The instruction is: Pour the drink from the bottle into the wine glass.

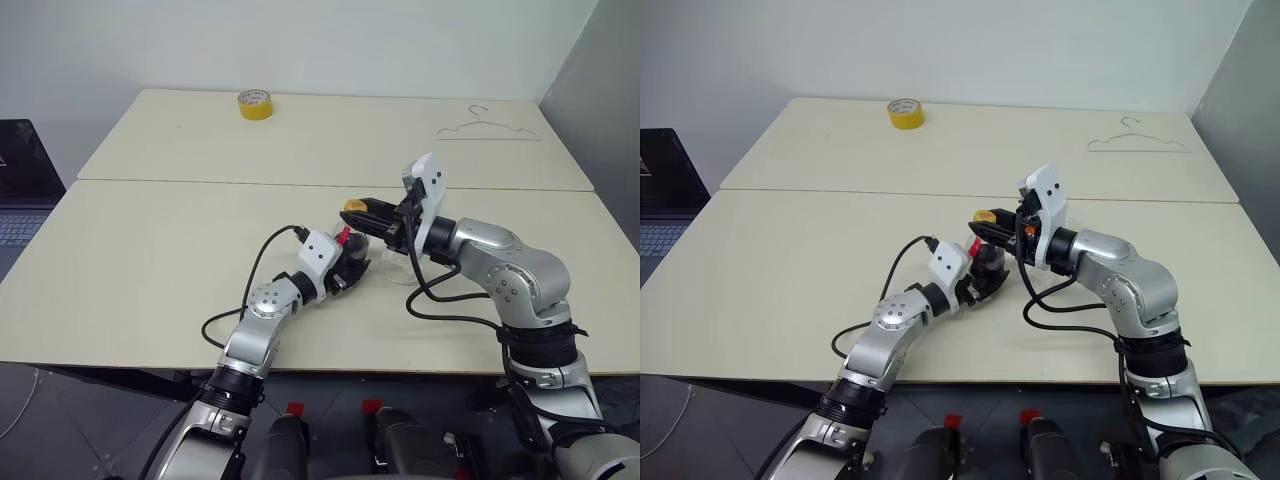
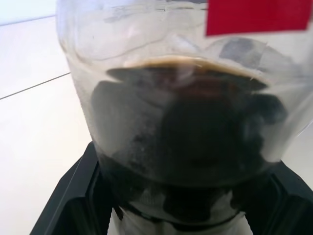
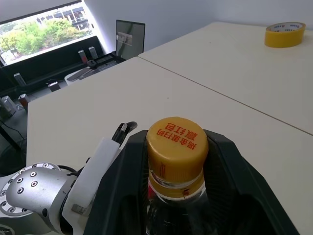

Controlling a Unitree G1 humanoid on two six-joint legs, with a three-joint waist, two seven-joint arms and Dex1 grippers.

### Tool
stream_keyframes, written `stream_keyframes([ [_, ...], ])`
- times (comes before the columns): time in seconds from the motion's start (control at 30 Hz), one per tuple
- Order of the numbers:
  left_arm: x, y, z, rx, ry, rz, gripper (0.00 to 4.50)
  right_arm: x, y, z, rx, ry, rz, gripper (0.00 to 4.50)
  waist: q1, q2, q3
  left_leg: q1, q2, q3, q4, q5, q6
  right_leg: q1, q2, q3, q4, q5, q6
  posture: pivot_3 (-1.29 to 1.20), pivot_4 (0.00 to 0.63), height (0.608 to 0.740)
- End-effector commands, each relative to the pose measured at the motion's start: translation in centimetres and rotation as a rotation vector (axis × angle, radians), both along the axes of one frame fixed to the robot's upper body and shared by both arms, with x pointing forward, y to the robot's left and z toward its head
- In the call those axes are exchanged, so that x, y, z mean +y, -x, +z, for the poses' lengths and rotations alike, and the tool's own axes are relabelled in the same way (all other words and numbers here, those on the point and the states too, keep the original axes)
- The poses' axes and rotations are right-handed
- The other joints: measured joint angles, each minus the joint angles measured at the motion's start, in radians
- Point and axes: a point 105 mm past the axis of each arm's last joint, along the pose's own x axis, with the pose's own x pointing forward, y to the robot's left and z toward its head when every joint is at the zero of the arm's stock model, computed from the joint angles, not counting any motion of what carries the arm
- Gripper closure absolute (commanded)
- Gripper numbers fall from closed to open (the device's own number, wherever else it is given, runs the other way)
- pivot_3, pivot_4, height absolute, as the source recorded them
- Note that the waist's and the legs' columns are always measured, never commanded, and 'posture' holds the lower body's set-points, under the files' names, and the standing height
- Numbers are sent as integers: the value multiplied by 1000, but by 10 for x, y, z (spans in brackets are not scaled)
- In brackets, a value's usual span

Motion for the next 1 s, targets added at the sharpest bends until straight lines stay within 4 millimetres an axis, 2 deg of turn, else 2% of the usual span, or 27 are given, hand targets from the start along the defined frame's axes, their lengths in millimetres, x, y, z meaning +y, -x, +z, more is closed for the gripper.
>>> stream_keyframes([
  [0.03, 14, 5, -41, 134, -76, 43, 1256, -7, 13, 72, -222, -183, 31, 3232, 0, 0, 0, 0, 0, 0, 0, 0, 0, 0, 0, 0, 0, 0, 0, 0, 150, 740],
  [0.3, 13, 7, -42, 137, -77, 38, 1256, -16, 11, 76, -136, -315, 22, 3232, -2, 1, -7, 3, 0, 0, 0, 0, 0, 3, 0, 0, 0, 0, 0, 0, 150, 740],
  [0.5, 14, 8, -43, 139, -79, 38, 1256, -18, 13, 73, -138, -297, 18, 3232, -2, 3, -8, 4, 0, 0, 1, 0, 0, 3, 1, 0, 2, 0, 0, 0, 150, 740],
  [0.7, 25, 1, -39, 132, -55, 94, 1256, -61, -13, 51, -160, -156, -196, 3232, -2, 3, -8, 3, 0, 0, 0, 0, 0, 3, 0, 1, 0, 0, 0, 0, 150, 740],
  [0.83, 51, -12, -28, 125, -7, 193, 1256, -101, -26, 33, -156, -79, -349, 3232, -6, 3, -8, 4, 1, 1, 0, 0, 0, 3, 1, 1, 1, 0, 0, 0, 150, 740],
  [1.0, 92, -23, -17, 104, -3, 309, 1256, -144, -31, 12, -143, 10, -474, 3232, -26, 3, -8, 5, 2, 1, 1, 0, 0, 3, 2, 1, 3, 0, -1, 0, 150, 740],
])
